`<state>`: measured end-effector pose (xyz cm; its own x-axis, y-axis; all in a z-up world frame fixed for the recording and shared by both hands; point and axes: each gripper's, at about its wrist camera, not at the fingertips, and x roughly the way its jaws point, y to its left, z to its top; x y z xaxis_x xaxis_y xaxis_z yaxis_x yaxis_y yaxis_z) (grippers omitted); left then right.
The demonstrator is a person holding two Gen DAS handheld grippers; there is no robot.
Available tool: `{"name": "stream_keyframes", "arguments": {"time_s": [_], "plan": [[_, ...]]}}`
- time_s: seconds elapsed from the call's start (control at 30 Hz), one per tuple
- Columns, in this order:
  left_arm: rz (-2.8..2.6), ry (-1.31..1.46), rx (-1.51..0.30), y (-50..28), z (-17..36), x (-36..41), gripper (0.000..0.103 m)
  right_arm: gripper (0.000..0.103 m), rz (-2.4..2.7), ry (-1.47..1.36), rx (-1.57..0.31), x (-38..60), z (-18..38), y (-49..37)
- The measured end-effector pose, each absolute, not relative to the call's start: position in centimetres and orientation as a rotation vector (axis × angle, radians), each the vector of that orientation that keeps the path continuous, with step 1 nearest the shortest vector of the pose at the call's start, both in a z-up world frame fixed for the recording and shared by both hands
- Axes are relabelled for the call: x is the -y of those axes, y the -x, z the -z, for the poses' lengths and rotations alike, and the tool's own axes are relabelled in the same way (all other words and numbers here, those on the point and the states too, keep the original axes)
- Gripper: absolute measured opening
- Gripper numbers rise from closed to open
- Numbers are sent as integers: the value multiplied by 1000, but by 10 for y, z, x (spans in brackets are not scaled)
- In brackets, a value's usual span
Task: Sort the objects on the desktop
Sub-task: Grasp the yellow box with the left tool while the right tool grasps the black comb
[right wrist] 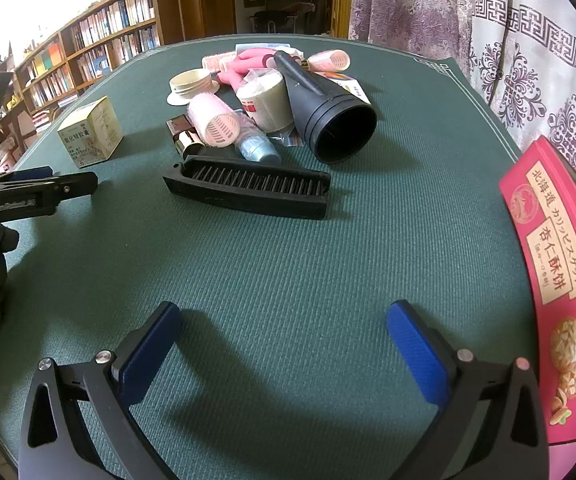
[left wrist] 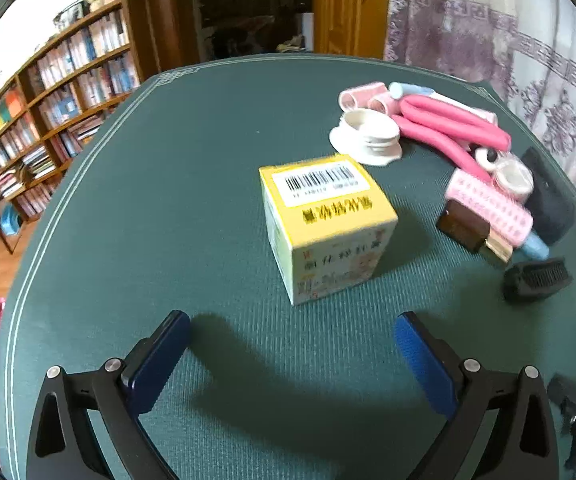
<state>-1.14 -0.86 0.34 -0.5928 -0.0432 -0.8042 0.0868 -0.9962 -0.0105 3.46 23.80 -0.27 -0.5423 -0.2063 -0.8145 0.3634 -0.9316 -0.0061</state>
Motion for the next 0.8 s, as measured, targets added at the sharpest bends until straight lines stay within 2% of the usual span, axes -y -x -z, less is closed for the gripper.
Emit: {"name": "stream_keyframes", "arguments": {"time_s": [0.13,0.2,0.33,0.37,0.5,0.57,0.8], "plan": [[2748,-1338,-113,21,-15,6,103,103,2492,-1282,-247,-237,3,-35],[2728,-1325,-97,30,-18,4,98,103,2491,-1281,-246,-237,3,-35],[2700,-1359,-150,54,-14,7,65,103,2491,-1282,-246,-236,2,-36],[2696,-1374,-160,58,-10,8,62,103,2491,-1281,-246,-236,2,-36],[2738,-1294,-122,55,-5,5,58,103,2492,-1282,-249,-235,2,-36],[2787,-1274,-142,52,-6,6,46,103,2492,-1283,-250,-236,4,-32],[2914,-1267,-229,44,-10,3,46,103,2484,-1302,-260,-236,2,-30]]}}
